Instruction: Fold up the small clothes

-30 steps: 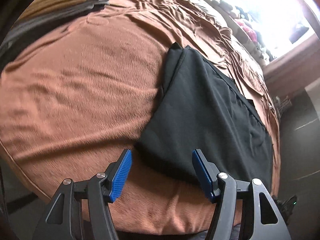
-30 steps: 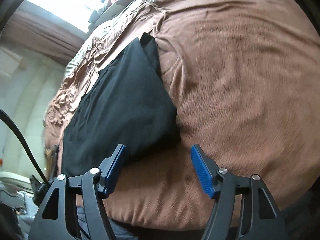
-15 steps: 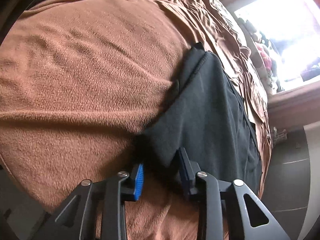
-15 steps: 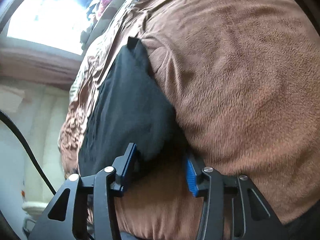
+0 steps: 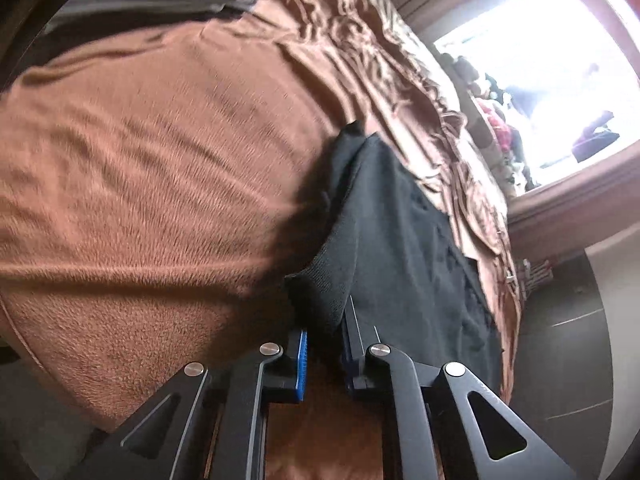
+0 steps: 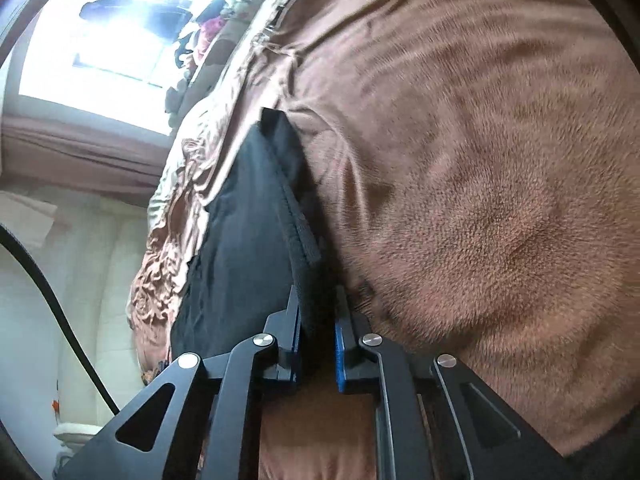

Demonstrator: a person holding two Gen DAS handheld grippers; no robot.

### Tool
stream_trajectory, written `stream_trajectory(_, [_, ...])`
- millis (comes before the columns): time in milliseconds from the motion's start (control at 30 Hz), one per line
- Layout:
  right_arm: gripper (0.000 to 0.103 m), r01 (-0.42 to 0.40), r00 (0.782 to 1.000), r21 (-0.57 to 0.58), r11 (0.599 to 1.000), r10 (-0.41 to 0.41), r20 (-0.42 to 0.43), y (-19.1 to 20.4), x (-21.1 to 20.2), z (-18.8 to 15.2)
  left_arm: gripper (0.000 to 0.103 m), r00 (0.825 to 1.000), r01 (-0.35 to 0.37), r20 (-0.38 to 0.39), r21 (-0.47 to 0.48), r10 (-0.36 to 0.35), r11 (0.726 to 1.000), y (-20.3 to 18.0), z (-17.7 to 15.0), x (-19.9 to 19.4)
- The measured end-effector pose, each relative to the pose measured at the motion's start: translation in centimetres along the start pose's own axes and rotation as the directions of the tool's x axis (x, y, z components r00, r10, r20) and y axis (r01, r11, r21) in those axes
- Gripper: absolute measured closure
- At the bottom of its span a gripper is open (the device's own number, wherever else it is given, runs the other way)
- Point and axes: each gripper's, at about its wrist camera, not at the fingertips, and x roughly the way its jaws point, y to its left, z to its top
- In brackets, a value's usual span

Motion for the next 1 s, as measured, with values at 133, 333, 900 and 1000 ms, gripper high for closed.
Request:
stream_trajectory(133, [0.095, -0.01, 1.0, -0.031, 0.999, 0.01, -0.001, 0.7, -0.7, -0.8, 0.09, 0.999, 0.021, 0.024, 0.029, -0.022, 0.999, -0.5, 0.3, -1.3])
stream_trajectory(333, [0.095, -0.031, 0.999, -0.029, 0.999, 0.03, -0.026, -1.0, -2.1, -2.4, 0.09, 0.998, 0.047, 0.027, 0.042, -0.048, 0.998, 0.7, -0.6, -3.0])
stream_trajectory(900, [0.093, 0.123, 0.992, -0.181, 0.976, -0.128, -0.016, 0.2, -7.1, -3.5, 0.065, 0.994, 0.105, -0.009, -0.078, -0.106, 0.991, 5.1, -3.8, -1.1])
stream_trajectory(1000, [0.093, 0.145, 0.989, -0.228, 0.963, -0.147, 0.007, 2.3, -8.6, -3.7, 0.061, 0.991, 0.133, -0.002, -0.106, -0.134, 0.985, 5.3, -3.9, -1.1])
